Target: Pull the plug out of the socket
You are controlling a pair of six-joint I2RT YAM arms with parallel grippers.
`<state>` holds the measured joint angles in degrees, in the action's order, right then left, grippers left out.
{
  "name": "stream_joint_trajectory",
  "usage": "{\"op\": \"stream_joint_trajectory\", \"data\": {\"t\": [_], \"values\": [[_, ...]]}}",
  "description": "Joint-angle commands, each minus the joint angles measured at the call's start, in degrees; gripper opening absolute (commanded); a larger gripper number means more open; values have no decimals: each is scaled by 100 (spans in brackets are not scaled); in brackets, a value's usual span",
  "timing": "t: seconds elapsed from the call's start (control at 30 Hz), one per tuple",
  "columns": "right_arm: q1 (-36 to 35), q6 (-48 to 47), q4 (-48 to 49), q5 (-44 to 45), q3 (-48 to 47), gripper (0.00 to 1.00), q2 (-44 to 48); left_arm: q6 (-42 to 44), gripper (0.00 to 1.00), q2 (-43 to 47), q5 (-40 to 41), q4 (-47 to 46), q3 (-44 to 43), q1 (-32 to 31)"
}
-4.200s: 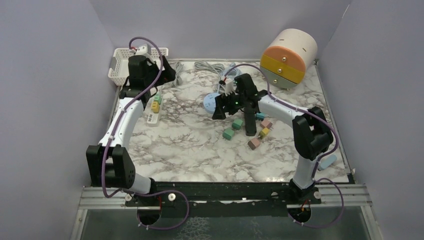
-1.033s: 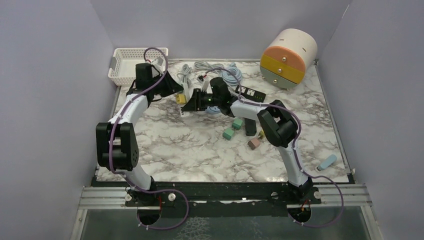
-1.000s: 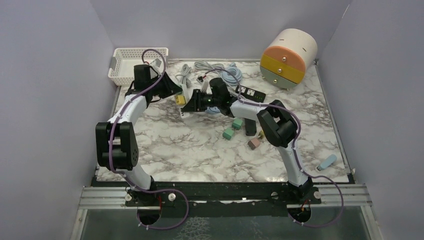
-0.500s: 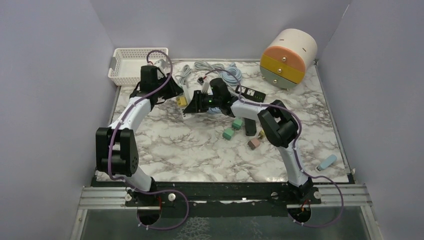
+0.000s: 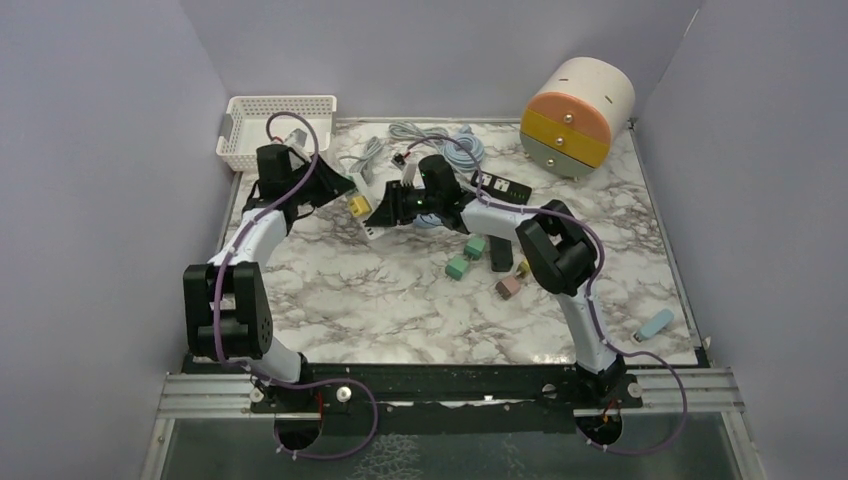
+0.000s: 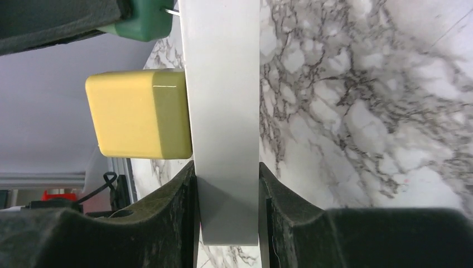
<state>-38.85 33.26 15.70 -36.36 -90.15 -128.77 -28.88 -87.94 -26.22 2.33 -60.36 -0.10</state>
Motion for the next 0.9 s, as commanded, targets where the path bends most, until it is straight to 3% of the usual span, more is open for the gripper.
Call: {"op": "stream_joint_trajectory", "data": {"t": [0.0,0.07,0.1,0.13,0.2,0.23,0.27,0.3,0.33,0.4,0.43,0.47,0.5,0.57,0.6,0.63,0.67,0.7,0.77,0.8,0.83,0.87], "values": [[122,-8,-65,-123,-91,1,202,232,0,-36,235,40,-50,480],[132,-22,-116,-90,-99,1,227,1314,0,20,2938,1049,-491,-356],[140,-44,-140,-64,-93,1,248,1361,0,102,3167,1039,-462,-405],[141,-61,-158,-38,-91,1,262,1077,0,216,2469,716,-219,-91],[154,-54,-156,-48,-113,1,258,-226,0,261,-450,-909,589,791],[169,-27,-155,-67,-131,1,244,-963,0,119,-1252,-1760,887,1071],[167,-7,-151,-79,-141,1,228,-1337,0,-40,-1512,-1989,931,1176],[174,4,-155,-88,-147,1,217,-1048,0,-91,-1107,-1482,722,1125],[176,10,-167,-100,-152,1,212,-184,0,-34,68,-366,310,823],[178,-15,-208,-75,-153,1,227,1415,0,110,3208,1067,-355,-300],[176,-29,-219,-47,-137,1,248,1484,0,201,3542,1174,-389,-517],[182,-24,-210,-36,-128,1,247,1237,0,312,2904,1019,-264,-331],[183,-15,-194,-42,-126,1,241,807,0,433,1728,494,20,57],[184,19,-182,-78,-143,1,215,-619,0,418,-928,-1320,840,922],[188,24,-174,-82,-143,1,212,-1236,0,268,-1645,-2140,1061,1130],[187,23,-177,-95,-131,1,220,-1280,0,131,-1845,-2231,1023,1185],[186,17,-189,-99,-122,1,232,-735,0,91,-1315,-1545,744,1043],[185,3,-209,-84,-118,1,242,149,0,153,-76,-375,305,637],[189,-24,-240,-43,-115,1,275,1425,0,217,3109,1151,-377,-328],[188,-36,-247,-26,-109,1,288,1523,0,268,3555,1285,-418,-414],[192,-41,-238,-13,-106,1,298,1404,0,376,3190,1084,-318,-234],[187,-39,-240,-17,-112,1,295,1139,0,506,2259,633,-81,112]]}}
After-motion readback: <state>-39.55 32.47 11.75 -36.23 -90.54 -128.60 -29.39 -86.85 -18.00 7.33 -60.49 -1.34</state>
